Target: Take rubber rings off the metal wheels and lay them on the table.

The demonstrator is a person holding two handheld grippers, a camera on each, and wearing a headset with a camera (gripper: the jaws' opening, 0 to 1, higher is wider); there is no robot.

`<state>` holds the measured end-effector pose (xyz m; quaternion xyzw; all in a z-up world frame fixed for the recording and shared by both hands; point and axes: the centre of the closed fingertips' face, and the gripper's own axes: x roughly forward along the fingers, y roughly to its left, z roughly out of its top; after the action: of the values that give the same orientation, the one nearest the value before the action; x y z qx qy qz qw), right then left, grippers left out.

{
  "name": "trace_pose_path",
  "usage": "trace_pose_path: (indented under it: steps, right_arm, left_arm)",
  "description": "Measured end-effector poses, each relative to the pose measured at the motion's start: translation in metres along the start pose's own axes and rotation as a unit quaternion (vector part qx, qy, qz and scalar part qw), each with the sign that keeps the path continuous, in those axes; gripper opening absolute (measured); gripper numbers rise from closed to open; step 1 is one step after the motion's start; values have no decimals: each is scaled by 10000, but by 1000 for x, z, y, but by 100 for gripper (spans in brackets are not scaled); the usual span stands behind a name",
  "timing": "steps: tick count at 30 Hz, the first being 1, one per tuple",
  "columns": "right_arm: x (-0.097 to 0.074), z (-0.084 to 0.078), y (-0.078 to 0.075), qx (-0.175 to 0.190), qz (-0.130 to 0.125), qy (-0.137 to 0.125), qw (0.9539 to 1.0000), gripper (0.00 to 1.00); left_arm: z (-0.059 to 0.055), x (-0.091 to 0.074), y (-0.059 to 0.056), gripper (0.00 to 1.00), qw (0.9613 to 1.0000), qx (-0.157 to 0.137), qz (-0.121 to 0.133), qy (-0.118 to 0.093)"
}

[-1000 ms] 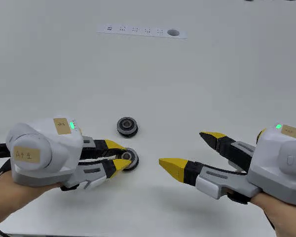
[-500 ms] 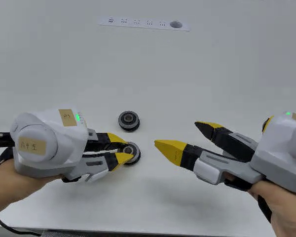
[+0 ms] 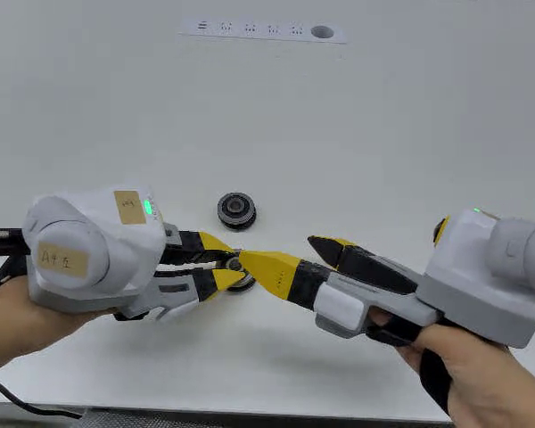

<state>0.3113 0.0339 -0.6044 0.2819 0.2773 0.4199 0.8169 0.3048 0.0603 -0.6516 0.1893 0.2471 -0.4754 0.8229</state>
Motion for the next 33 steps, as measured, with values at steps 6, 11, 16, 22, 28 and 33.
trace_pose_path:
  steps: [6, 11, 16, 22, 28, 33]
  right_arm:
    - [12, -10, 0, 551, 41, 175, 9983, 70]
    - [20, -19, 4, 863, 118, 357, 9956, 70]
    - [24, -24, 5, 978, 121, 443, 9941, 72]
    - [26, -29, 7, 1119, 138, 571, 9920, 72]
    - [27, -31, 9, 1187, 177, 613, 9909, 72]
    - [28, -32, 10, 1187, 176, 652, 9906, 71]
  left_arm:
    - [0, 0, 1, 13, 10000, -20, -16, 2]
    - [0, 0, 1, 13, 10000, -24, -22, -13]
    - [0, 0, 2, 13, 9999, -31, -99, -11]
    - [-1, 0, 2, 13, 9999, -21, -137, 2]
    - [-1, 1, 3, 13, 9999, -29, -138, -9]
    - [-1, 1, 3, 13, 9999, -53, -126, -14]
